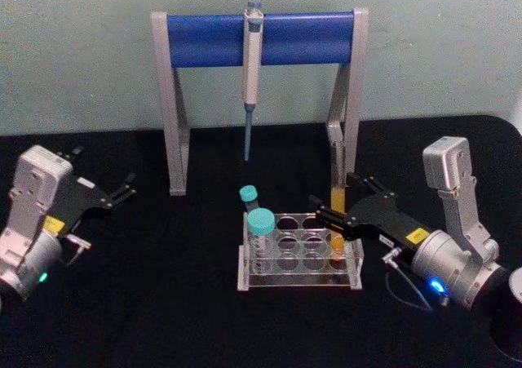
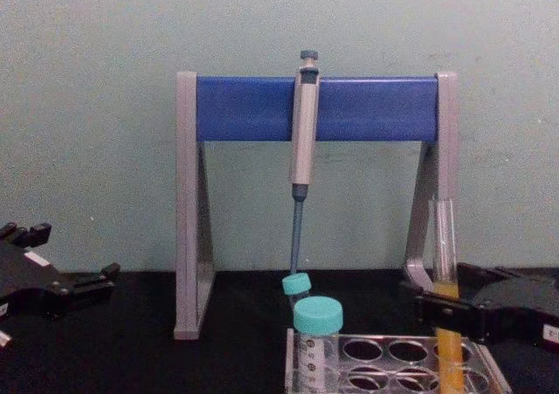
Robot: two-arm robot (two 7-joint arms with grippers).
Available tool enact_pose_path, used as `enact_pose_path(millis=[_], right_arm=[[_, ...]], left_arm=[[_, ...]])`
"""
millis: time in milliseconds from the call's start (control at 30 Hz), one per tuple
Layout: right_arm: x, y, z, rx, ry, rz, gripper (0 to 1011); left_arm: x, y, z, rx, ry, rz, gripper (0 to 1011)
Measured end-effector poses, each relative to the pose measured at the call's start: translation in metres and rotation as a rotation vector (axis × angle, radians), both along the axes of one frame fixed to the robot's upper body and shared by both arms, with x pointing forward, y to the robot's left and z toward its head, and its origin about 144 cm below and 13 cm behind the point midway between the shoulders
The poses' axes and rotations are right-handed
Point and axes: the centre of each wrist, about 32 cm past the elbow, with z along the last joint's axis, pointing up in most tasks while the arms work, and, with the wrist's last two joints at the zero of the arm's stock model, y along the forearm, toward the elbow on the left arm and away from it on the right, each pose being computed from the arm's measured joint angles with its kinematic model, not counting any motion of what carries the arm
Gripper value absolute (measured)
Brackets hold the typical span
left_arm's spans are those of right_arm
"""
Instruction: Pick up the test tube from the test tube rack, shake it, then place it back into the test tube rack.
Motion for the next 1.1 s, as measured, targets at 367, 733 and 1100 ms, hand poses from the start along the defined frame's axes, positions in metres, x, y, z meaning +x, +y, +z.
enact_pose_path(millis=[367, 733, 1100], right_arm=[[0.000, 0.000, 0.000, 0.000, -0.001, 0.001, 1000], [-0.021, -0.014, 0.002, -0.009, 0.010, 0.010, 1000], [-0.047, -0.032, 0.001, 0.003, -0.009, -0.113, 1000]], left_arm=[[0.000, 0.000, 0.000, 0.000, 0.000, 0.000, 1001], [0.000, 0.000, 0.000, 0.000, 0.000, 0.000, 1001], [0.000, 0.000, 0.000, 0.000, 0.000, 0.000, 1001]])
